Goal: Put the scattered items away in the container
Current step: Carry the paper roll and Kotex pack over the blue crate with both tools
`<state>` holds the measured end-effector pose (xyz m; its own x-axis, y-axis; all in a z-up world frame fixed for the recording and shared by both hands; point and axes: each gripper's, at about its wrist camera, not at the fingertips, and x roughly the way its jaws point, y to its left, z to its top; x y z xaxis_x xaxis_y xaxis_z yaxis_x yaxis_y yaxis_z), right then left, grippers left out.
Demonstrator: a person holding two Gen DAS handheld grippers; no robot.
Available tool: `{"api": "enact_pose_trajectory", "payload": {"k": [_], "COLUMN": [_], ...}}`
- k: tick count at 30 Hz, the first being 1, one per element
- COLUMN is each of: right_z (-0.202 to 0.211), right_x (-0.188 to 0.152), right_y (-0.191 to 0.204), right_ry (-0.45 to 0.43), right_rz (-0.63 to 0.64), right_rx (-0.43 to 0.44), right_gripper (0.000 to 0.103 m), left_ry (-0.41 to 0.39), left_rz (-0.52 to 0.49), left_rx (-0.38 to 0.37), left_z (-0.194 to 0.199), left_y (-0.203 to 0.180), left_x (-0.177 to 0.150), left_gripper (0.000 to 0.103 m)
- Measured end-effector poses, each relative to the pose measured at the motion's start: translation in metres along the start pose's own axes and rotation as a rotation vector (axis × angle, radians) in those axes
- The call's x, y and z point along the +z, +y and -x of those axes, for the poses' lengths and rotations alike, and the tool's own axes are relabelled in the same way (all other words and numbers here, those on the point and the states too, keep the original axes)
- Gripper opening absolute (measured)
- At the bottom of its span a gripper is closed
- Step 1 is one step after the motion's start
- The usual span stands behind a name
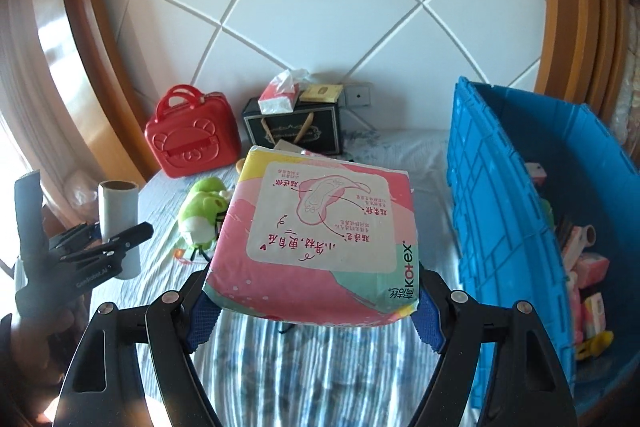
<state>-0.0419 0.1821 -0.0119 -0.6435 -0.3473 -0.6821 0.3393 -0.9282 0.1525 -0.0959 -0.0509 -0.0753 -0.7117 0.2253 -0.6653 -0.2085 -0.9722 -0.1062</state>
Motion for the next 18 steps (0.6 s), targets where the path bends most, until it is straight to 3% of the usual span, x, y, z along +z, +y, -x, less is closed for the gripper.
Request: {"api": "enact_pose_trajectory", "payload": {"k": [7,18], "right_z": [0.042,0.071], "right_x": [0.005,0.001], "right_y": [-0.081,-0.234], "right_ry": [-0.044,-0.062], "right_rz": [0.013,-0.064], "right_rx": [-0.025,-0.096], "right_gripper": [0.079,0.079], "left_ry": [-0.020,-0.045], "left_rz": [-0.009,-0.094], "left_rx": [-0.042,-0.160], "left_z": [-0.011,-0.037], "left_y": [-0.093,-0.251], "left_x": [0.031,0.087], "left_gripper": [0.047,0.047]}}
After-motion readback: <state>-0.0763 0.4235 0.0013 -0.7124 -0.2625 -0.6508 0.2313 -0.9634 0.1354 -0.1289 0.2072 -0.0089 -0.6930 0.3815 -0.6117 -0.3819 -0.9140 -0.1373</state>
